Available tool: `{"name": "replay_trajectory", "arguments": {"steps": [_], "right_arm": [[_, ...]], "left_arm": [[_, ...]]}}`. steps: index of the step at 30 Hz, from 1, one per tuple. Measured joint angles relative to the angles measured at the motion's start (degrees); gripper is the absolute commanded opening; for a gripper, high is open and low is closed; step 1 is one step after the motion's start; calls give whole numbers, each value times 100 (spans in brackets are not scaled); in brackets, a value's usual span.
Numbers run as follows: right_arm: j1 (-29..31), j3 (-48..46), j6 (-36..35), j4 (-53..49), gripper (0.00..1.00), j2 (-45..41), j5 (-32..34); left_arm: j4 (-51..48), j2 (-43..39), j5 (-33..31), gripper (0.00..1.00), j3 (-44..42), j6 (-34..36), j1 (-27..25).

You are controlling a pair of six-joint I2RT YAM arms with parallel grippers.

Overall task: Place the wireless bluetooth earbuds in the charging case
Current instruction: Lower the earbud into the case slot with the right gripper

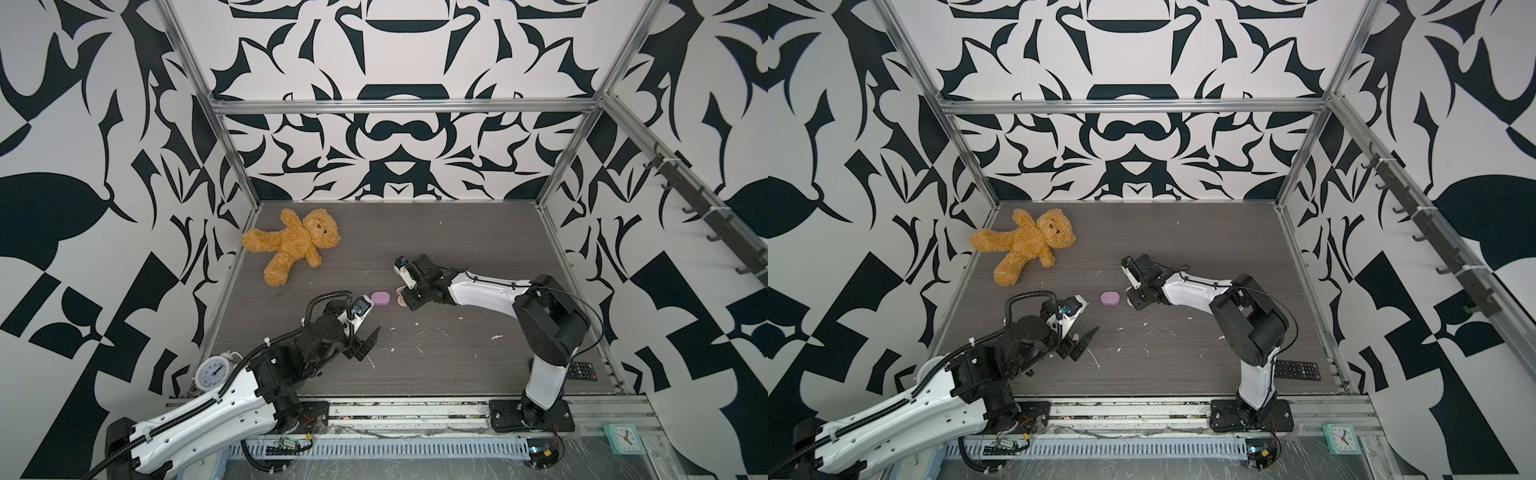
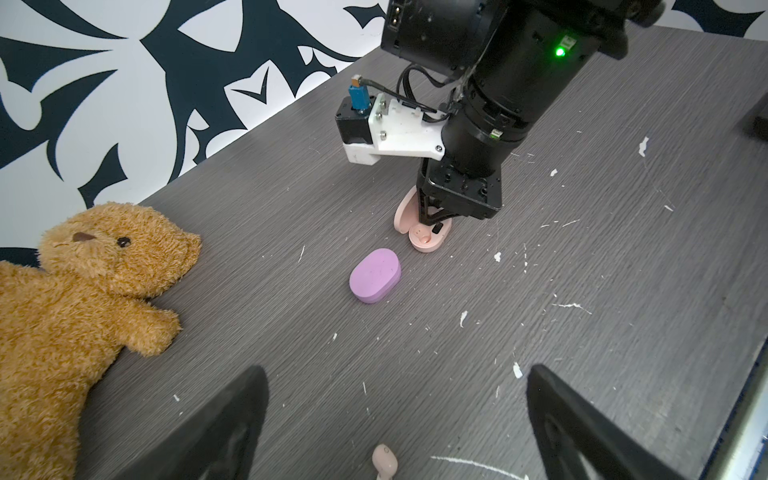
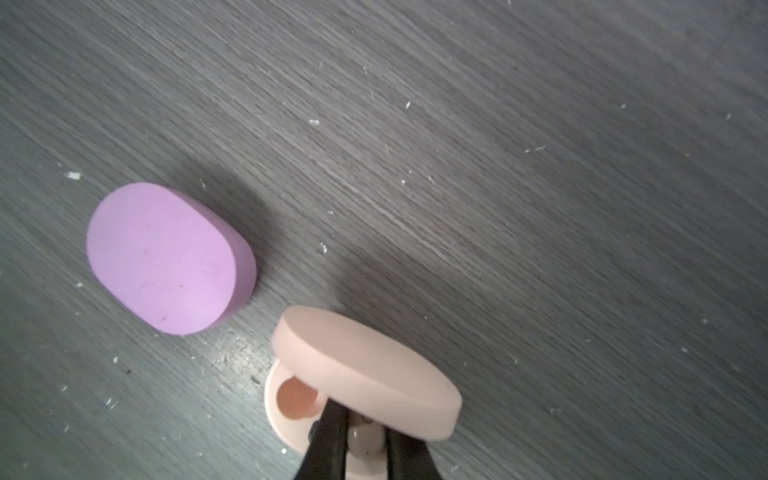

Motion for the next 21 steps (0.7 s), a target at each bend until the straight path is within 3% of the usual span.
{"name": "replay_trajectory", "arguments": {"steps": [13,21], "right_arm": [[0,4,7,-33,0,0,22],[0,11,17,-46,6,0,39]], "left_arm": [[0,-35,20,99,-9,0,0],[0,-48,35,99,-9,0,0]]}}
